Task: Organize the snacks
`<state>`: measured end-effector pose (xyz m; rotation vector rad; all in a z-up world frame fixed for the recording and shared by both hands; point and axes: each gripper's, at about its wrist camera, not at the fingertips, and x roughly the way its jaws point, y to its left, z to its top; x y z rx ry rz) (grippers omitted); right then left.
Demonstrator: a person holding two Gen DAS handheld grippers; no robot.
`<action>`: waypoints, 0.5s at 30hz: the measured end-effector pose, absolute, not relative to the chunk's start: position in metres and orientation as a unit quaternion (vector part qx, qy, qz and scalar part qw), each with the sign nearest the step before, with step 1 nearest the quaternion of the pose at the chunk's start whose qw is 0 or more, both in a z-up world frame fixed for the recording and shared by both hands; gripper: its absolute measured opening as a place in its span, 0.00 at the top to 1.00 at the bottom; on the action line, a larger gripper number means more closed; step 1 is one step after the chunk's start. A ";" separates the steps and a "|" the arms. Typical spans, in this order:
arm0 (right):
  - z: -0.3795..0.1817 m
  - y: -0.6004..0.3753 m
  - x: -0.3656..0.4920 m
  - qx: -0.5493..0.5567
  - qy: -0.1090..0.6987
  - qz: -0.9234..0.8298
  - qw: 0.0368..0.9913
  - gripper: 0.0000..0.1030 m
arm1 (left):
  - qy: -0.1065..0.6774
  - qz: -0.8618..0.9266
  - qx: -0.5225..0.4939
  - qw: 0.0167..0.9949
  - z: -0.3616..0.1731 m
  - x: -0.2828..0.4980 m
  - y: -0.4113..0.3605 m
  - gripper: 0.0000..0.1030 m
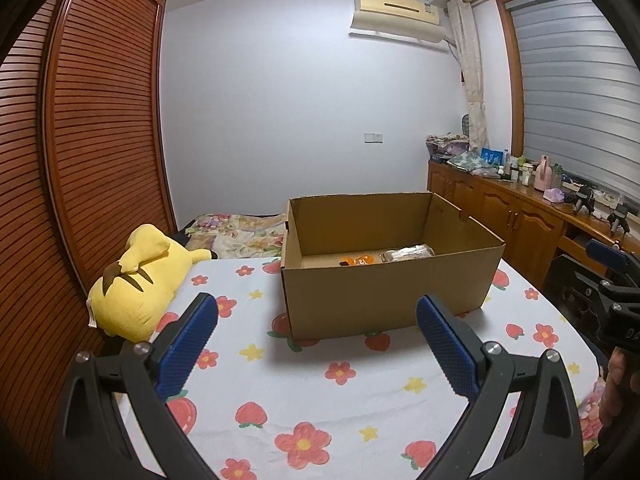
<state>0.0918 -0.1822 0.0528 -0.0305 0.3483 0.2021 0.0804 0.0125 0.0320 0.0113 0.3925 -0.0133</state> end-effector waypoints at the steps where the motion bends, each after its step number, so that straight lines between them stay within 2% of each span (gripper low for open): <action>1: 0.052 -0.182 0.092 -0.015 0.173 0.100 0.980 0.00 | 0.195 -0.006 0.005 0.981 0.032 0.080 0.013 0.03; 15: 0.051 -0.182 0.092 -0.015 0.175 0.101 0.979 0.00 | 0.195 -0.006 0.008 0.981 0.030 0.080 0.014 0.03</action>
